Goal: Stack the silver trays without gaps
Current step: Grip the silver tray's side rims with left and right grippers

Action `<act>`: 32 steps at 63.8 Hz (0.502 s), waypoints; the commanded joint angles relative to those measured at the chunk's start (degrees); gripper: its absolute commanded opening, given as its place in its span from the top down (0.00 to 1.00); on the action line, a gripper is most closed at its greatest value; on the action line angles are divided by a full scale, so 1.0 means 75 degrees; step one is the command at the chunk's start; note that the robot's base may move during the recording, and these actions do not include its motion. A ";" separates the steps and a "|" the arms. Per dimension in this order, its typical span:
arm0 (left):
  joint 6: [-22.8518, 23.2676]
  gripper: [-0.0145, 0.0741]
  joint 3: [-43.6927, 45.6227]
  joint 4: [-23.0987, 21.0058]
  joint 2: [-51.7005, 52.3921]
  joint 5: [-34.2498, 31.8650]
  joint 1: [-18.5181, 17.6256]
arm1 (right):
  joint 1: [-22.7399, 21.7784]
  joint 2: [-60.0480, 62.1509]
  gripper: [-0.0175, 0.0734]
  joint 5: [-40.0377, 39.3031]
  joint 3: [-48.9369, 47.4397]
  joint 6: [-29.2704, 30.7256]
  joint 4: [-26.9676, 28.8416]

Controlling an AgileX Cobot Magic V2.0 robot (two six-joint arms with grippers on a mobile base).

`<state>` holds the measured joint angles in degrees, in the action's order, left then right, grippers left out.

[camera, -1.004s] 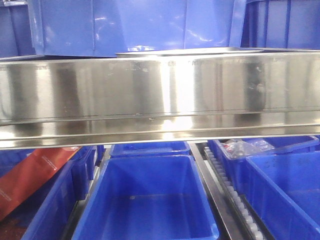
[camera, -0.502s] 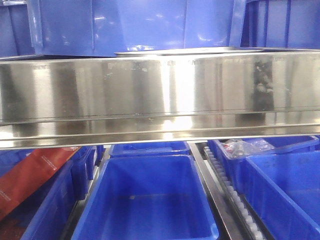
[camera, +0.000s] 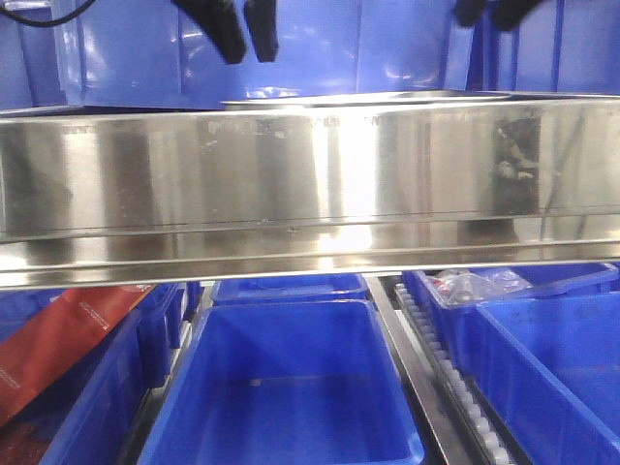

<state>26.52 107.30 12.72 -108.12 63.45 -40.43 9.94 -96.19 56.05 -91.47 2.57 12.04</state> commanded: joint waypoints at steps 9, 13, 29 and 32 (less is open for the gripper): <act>0.0553 0.36 0.0098 0.0684 0.0008 -0.0430 0.0013 | 0.0004 -0.0441 0.32 -0.0198 -0.0143 0.0080 -0.0043; 0.0553 0.33 0.0098 0.0583 -0.0006 -0.0484 0.0072 | 0.0004 -0.0561 0.34 -0.0198 -0.0143 0.0080 -0.0043; 0.0553 0.32 0.0098 0.0537 -0.0217 -0.0370 0.0272 | 0.0004 -0.0862 0.37 -0.0347 -0.0143 0.0080 -0.0092; 0.0553 0.32 0.0098 0.0522 -0.0276 -0.0370 0.0272 | 0.0004 -0.0912 0.37 -0.0346 -0.0143 0.0080 -0.0162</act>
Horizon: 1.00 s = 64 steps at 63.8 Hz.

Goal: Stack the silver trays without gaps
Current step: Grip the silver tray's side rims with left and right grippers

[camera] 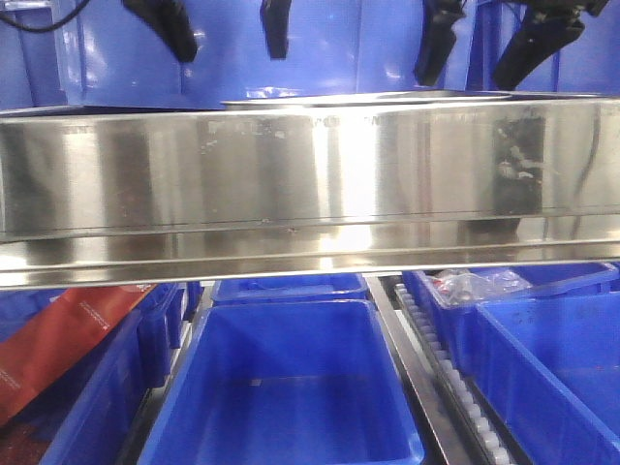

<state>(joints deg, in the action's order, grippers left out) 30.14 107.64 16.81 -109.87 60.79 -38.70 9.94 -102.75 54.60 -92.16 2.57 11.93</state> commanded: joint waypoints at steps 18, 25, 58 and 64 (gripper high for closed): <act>0.0070 0.32 0.0040 -0.0318 -0.0446 -0.0016 0.0041 | 0.0004 -0.0252 0.37 -0.0345 -0.0052 0.0080 -0.0344; 0.0070 0.32 0.0040 -0.0318 -0.0460 -0.0104 0.0041 | 0.0004 -0.0268 0.37 -0.0417 -0.0052 0.0080 -0.0361; 0.0070 0.39 0.0026 -0.0286 -0.0581 -0.0231 0.0041 | 0.0004 -0.0414 0.37 -0.0515 -0.0052 0.0080 -0.0385; 0.0070 0.39 0.0026 -0.0271 -0.0597 -0.0245 0.0041 | 0.0004 -0.0447 0.37 -0.0515 -0.0052 0.0080 -0.0385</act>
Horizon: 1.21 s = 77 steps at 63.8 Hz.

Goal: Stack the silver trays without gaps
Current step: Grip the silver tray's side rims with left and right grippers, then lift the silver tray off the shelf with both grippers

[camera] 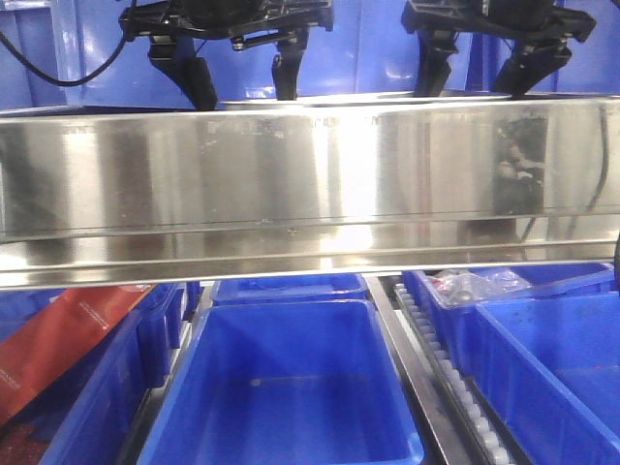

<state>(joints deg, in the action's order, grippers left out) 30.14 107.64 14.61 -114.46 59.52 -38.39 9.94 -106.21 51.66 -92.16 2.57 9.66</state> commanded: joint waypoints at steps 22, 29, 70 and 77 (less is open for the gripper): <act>0.0070 0.72 0.0026 -0.0044 -0.0216 0.0044 0.0000 | 0.0004 -0.0001 0.63 -0.0138 -0.0052 0.0080 -0.0082; 0.0070 0.85 0.0026 -0.0031 -0.0216 0.0029 0.0000 | 0.0004 -0.0001 0.85 -0.0152 -0.0052 0.0080 -0.0082; 0.0070 0.86 0.0092 0.0261 0.0015 0.0352 0.0000 | 0.0004 0.0064 0.89 0.0223 -0.0052 0.0080 -0.0082; 0.0070 0.86 0.0092 0.0399 0.0266 0.0365 0.0000 | 0.0004 0.0263 0.89 0.0213 -0.0052 0.0080 -0.0082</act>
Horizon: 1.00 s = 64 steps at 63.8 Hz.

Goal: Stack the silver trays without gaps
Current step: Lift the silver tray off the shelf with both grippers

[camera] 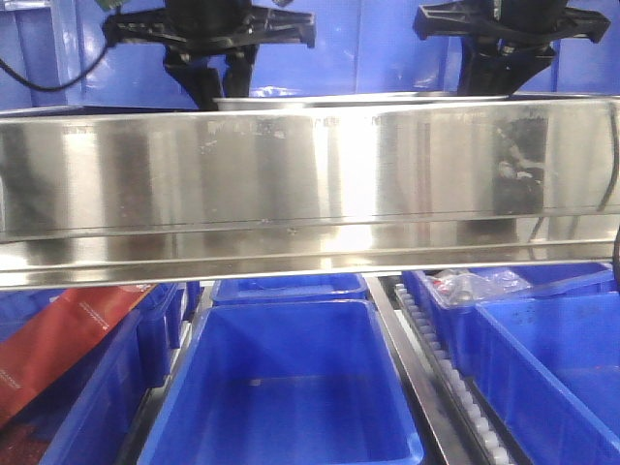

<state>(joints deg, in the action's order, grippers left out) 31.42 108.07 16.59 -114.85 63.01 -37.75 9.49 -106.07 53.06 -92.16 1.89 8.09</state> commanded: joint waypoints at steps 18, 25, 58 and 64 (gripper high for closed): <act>-0.0100 0.86 0.0034 0.0150 0.1047 0.0032 -0.0099 | 0.0064 0.1329 0.89 -0.0243 -0.0052 0.0171 0.0127; -0.0100 0.86 0.0034 0.0150 0.1350 0.0116 -0.0113 | 0.0064 0.1787 0.89 -0.0296 -0.0052 0.0171 0.0127; -0.0100 0.86 0.0034 0.1111 0.2921 -0.1590 -0.0113 | 0.0064 0.2942 0.89 -0.2227 -0.0052 0.0171 0.0127; -0.0100 0.86 0.0034 0.1506 0.2953 -0.2159 -0.0113 | 0.0064 0.2942 0.89 -0.2562 -0.0052 0.0171 0.0127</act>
<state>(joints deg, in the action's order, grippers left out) 31.42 108.07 23.50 -93.78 51.90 -38.32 10.06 -84.90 38.25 -92.16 1.89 10.21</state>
